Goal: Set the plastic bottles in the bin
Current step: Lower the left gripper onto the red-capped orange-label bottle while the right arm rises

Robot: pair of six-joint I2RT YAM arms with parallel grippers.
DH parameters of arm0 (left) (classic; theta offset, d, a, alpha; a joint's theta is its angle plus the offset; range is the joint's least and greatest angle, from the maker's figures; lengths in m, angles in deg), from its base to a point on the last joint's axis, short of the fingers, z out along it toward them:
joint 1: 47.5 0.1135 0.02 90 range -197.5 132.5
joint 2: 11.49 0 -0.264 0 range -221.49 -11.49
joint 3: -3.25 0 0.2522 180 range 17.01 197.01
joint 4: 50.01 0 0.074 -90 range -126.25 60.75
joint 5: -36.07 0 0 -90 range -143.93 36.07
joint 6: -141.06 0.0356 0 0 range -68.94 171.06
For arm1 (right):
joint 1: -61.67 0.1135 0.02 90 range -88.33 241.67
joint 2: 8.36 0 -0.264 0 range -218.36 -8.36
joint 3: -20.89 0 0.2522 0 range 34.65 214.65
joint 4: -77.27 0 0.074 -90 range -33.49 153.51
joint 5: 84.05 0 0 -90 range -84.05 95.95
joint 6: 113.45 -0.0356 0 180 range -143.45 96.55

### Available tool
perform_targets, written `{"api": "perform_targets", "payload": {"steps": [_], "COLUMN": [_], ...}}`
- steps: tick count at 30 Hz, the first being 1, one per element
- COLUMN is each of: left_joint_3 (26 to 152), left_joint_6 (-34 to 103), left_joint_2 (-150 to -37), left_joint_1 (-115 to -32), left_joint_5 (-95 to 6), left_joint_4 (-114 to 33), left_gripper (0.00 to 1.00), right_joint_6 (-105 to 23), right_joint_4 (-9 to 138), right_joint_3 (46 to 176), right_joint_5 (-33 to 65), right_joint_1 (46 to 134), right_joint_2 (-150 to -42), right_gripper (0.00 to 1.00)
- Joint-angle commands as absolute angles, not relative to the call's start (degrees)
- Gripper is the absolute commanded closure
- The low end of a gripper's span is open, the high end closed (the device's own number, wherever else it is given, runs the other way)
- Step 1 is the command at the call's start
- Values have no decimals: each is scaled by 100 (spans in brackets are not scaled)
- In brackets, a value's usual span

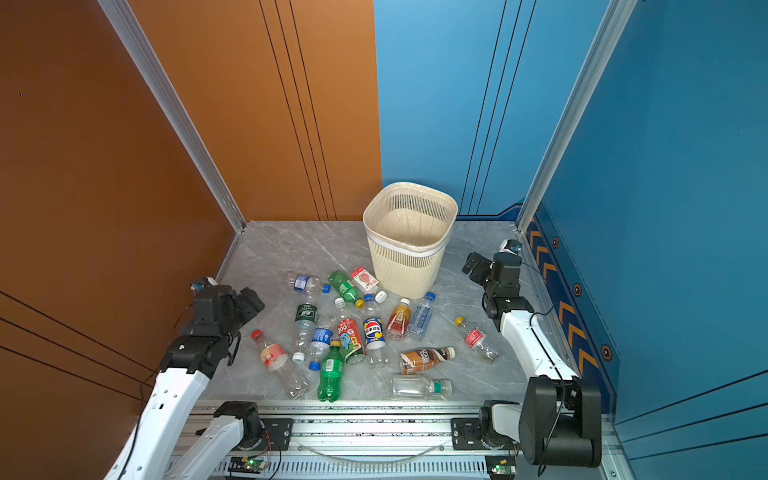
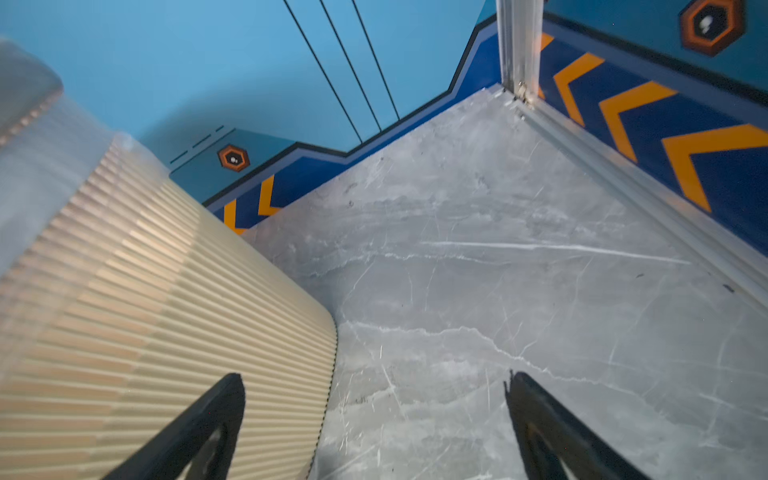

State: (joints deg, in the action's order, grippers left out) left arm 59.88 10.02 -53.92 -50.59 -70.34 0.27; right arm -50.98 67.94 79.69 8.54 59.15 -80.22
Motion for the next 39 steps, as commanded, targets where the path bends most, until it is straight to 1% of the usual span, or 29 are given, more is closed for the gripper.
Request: {"api": "perform_targets", "payload": {"steps": [1, 5, 7, 13, 25, 30, 35, 39], "left_joint_3": [6190, 6254, 6223, 5801, 5527, 5347, 5030, 5023], "left_joint_6": [-272, -892, -1182, -1461, -1244, -1281, -1402, -1386], "left_joint_2": [-5063, -4968, -4975, -5026, -5713, -5706, -5847, -6036], "left_joint_1": [-5315, -5645, -5822, -6041, -6137, -6173, -6182, -6209], "left_joint_5": [-6575, -6419, -6459, -6395, -6013, -5976, -5734, -5778], "left_joint_4": [2207, 2825, 3133, 3135, 2354, 2302, 1852, 1657], "left_gripper": [18, 23, 23, 24, 21, 21, 22, 22], "right_joint_6": [-5227, -5237, -5237, -5266, -5250, -5245, -5263, -5256], "right_joint_4": [6356, 6291, 6256, 6249, 6198, 6202, 6220, 6211], "right_joint_3": [8009, 8143, 8209, 8198, 8190, 8163, 8159, 8139], "right_joint_5": [1264, 1377, 1377, 1384, 1359, 1351, 1375, 1368], "right_joint_1": [5939, 5974, 5992, 6000, 5983, 5965, 5955, 5939], "right_joint_2": [-8025, -8121, -8152, -8179, -8130, -8101, -8149, -8131], "right_gripper": [1, 1, 0, 1, 1, 1, 0, 1]}}
